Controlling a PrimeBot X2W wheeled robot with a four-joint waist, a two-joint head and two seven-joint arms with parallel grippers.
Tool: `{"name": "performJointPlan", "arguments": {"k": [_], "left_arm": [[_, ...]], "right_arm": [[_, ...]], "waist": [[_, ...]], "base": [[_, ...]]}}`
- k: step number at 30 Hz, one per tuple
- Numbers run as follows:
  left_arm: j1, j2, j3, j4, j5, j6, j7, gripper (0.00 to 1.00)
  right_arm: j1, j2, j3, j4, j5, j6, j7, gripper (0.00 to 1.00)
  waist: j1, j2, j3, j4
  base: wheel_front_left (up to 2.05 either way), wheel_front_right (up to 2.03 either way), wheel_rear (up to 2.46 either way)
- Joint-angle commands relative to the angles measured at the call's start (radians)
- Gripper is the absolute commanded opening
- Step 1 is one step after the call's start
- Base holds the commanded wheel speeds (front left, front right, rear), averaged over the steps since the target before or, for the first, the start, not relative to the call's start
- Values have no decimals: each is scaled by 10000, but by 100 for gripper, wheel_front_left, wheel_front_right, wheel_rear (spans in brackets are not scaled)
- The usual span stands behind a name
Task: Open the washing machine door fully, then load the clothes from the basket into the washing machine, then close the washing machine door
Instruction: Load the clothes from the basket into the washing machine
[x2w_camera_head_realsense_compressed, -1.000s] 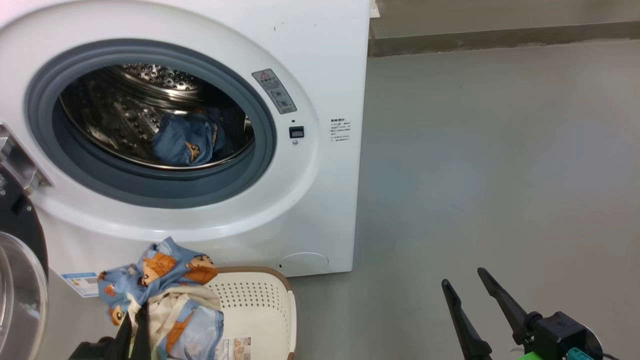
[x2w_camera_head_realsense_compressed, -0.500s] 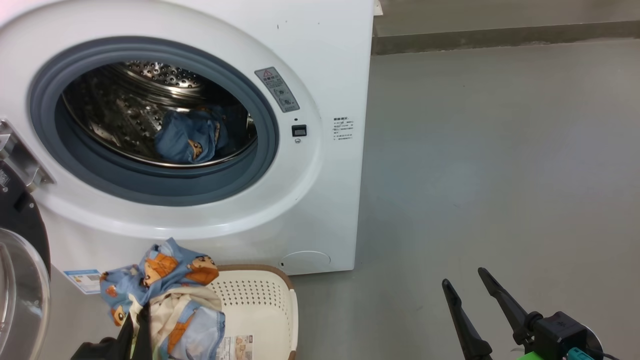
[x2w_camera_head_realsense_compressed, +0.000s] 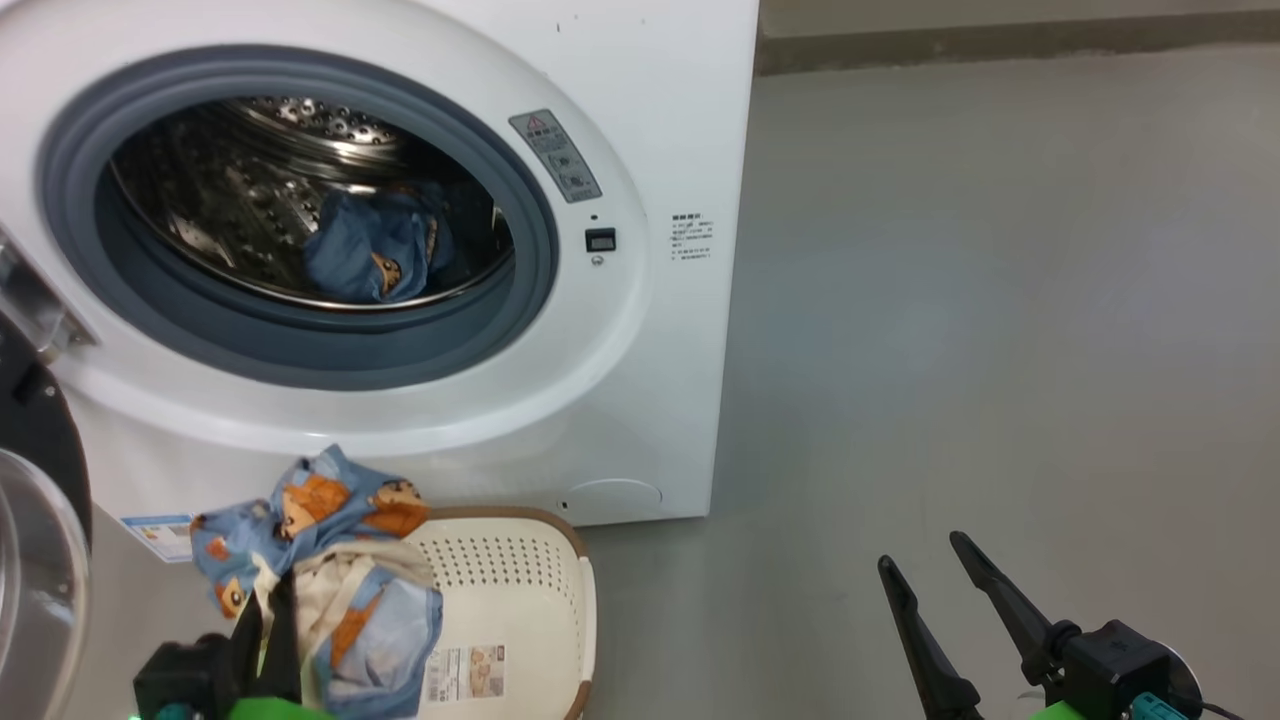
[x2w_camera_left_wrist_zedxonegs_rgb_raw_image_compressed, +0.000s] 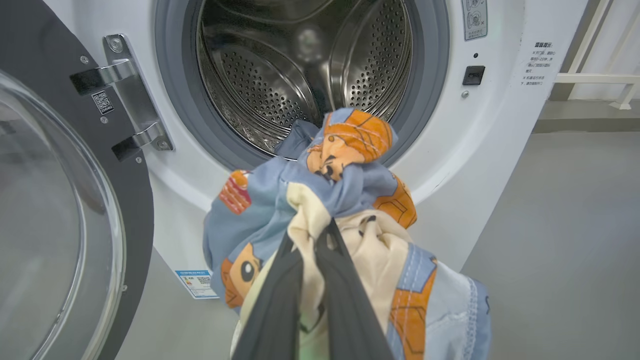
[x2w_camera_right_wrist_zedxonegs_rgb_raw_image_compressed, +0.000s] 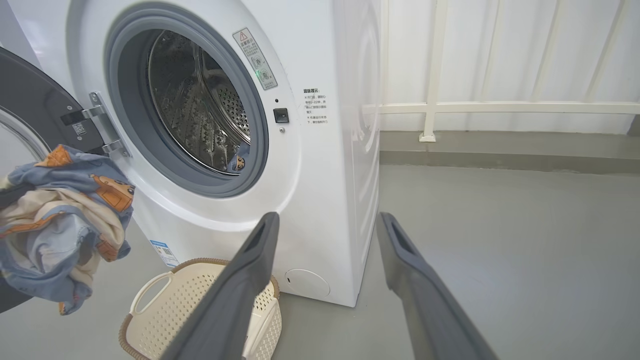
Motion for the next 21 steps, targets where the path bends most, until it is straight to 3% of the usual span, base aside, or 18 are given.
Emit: {"name": "performJointPlan", "arguments": {"k": [1,11,21], "left_arm": [[-744,136,345,1,-135,-127,-82,0],[-3119,-135,458,1730,-584,-668,-162,0],[-5965,110,868,3823,-1019,-1191,10,0]], "right_arm": [[-418,-112,282,-334,13,16,-16,100],[-1039,-211,250,-477,124,16,-238,100],[-1851,-285,274,-360,283,16,-622,100]], "waist": [[0,0,277,-101],[0,0,1765,-272],[0,0,3423,-848]], "base": [[0,0,0],[0,0,0],[0,0,0]]}}
